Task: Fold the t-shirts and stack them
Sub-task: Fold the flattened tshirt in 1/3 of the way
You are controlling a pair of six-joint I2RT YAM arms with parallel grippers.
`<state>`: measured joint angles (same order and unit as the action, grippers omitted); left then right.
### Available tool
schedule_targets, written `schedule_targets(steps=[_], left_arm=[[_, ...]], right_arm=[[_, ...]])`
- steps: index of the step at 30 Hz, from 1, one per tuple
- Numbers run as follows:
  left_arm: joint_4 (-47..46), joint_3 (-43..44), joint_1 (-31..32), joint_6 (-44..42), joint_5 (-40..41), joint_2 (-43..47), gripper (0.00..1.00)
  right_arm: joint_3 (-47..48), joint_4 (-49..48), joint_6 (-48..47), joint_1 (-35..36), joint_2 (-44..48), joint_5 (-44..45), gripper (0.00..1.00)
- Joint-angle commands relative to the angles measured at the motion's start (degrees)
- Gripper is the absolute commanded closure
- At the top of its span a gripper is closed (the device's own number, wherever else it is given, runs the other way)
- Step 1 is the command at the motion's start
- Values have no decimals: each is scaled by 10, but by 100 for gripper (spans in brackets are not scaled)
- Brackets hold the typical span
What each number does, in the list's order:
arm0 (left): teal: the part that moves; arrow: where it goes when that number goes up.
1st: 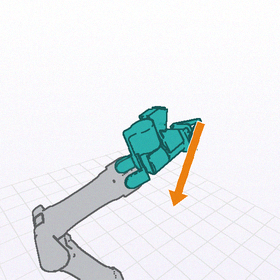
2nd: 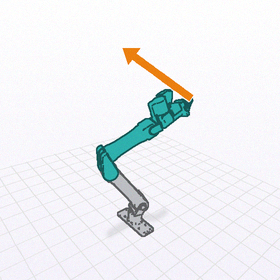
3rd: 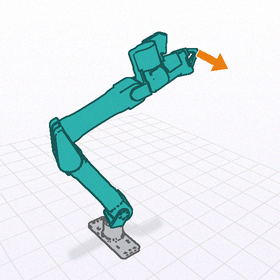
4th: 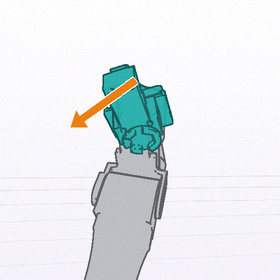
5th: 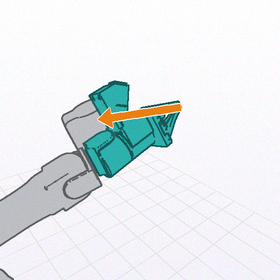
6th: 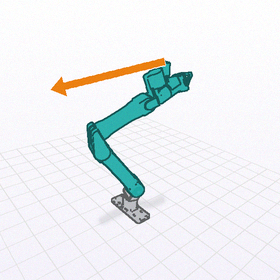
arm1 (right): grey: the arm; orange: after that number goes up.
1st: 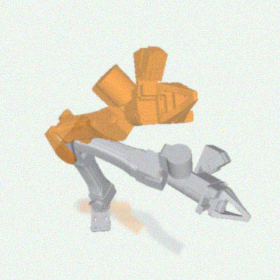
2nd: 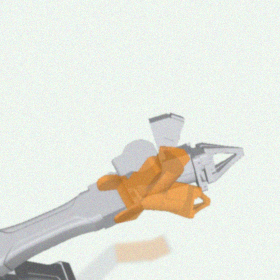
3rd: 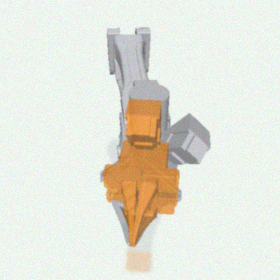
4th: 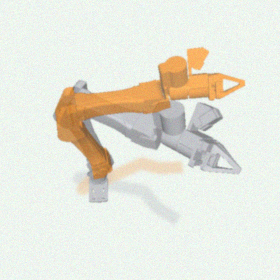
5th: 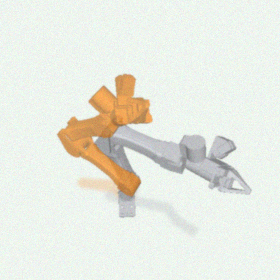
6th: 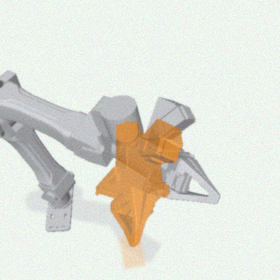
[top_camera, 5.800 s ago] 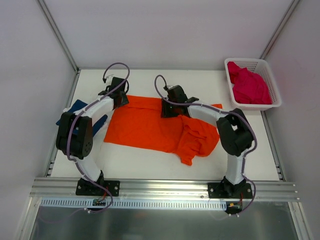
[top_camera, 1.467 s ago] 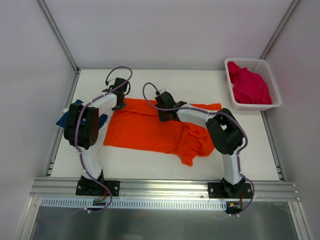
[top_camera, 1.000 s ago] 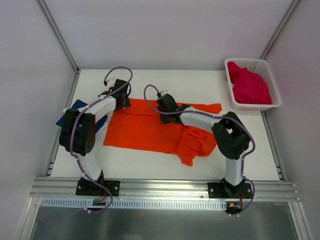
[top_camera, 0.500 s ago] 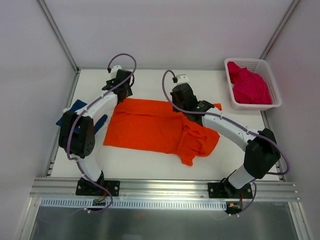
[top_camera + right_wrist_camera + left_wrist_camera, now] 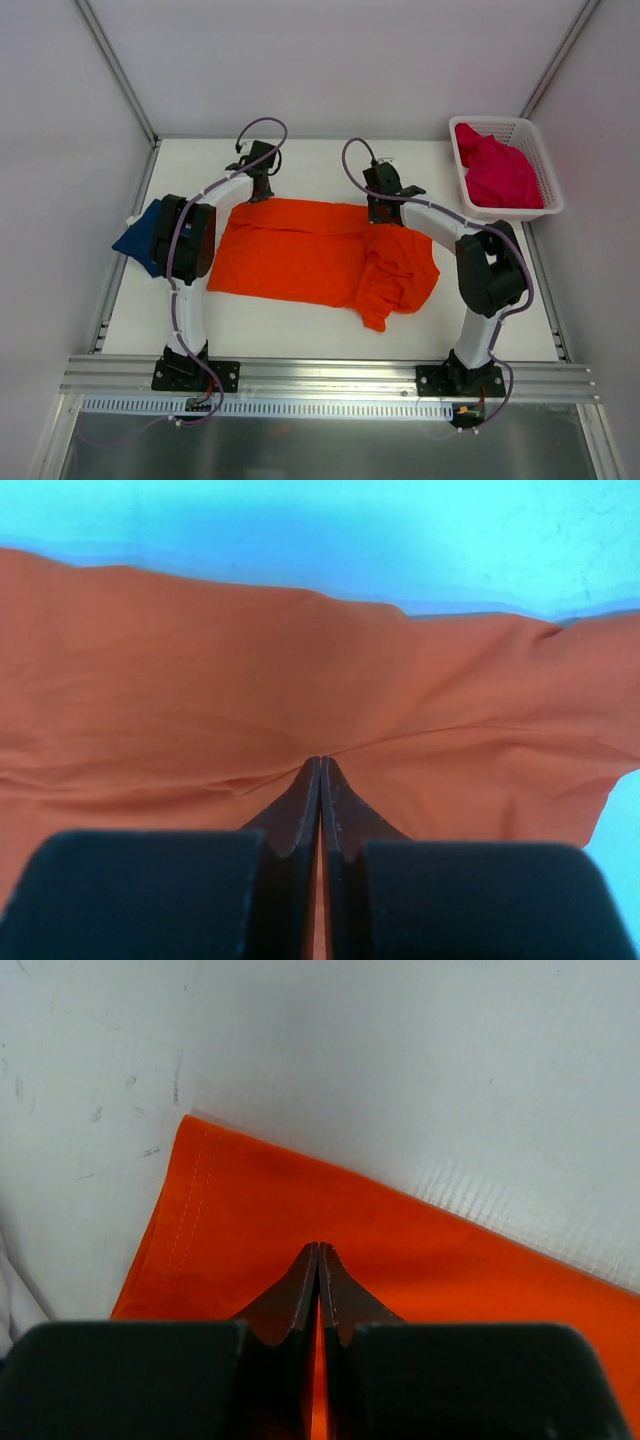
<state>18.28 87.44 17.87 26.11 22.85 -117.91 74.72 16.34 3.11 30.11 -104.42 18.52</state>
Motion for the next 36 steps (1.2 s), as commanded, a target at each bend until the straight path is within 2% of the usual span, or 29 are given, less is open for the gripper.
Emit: schedule_targets(steps=[1, 15, 36], left_arm=[[19, 34, -13, -10, -15, -8, 100], [38, 55, -32, -4, -49, -44, 100], [87, 110, -64, 18, -87, -86, 100]], right_arm=[[38, 32, 20, -18, -14, -6, 99], [34, 108, 51, -51, -29, 93, 100], [173, 181, 51, -124, -170, 45, 99]])
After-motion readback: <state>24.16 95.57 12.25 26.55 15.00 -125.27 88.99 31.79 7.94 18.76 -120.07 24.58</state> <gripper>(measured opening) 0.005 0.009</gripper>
